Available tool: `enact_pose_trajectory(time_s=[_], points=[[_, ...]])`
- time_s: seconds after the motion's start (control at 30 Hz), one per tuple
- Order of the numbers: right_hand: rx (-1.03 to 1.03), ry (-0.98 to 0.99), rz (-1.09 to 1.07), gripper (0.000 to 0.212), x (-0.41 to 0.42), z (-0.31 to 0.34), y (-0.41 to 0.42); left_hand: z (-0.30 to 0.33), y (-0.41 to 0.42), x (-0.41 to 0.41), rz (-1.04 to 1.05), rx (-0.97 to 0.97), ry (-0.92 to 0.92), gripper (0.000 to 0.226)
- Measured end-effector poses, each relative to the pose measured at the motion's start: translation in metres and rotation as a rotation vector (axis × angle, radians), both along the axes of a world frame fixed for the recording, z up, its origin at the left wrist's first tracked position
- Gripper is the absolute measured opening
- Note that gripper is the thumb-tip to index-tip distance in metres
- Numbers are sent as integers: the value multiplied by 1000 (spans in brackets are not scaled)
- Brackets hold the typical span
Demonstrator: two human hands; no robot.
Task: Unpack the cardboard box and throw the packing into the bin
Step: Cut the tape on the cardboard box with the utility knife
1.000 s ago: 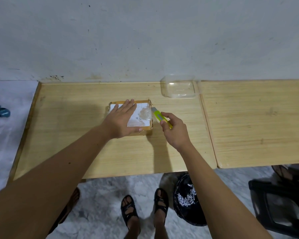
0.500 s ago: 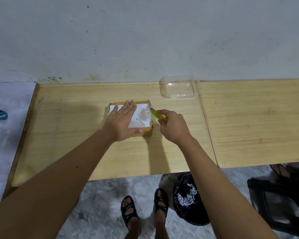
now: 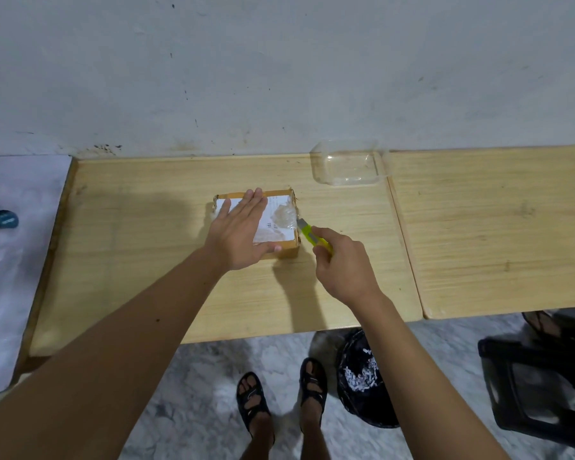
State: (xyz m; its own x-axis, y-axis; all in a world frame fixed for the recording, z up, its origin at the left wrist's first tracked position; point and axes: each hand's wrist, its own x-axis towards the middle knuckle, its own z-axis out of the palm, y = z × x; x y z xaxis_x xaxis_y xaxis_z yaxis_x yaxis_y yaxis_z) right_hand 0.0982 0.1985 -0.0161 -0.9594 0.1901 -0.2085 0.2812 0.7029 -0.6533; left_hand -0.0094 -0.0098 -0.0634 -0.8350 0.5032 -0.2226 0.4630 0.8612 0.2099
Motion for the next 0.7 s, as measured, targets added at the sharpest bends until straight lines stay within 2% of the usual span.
enact_pose_trajectory(time_s=[0.3, 0.53, 0.7], points=[[-33, 21, -54, 37, 17, -5, 5, 5, 3, 0, 25, -28, -15, 110], [-112, 90, -276, 33, 21, -1, 22, 14, 44, 8, 266, -1, -12, 112], [-41, 107, -291, 35, 24, -3, 38, 20, 88, 12, 402, 56, -26, 108]])
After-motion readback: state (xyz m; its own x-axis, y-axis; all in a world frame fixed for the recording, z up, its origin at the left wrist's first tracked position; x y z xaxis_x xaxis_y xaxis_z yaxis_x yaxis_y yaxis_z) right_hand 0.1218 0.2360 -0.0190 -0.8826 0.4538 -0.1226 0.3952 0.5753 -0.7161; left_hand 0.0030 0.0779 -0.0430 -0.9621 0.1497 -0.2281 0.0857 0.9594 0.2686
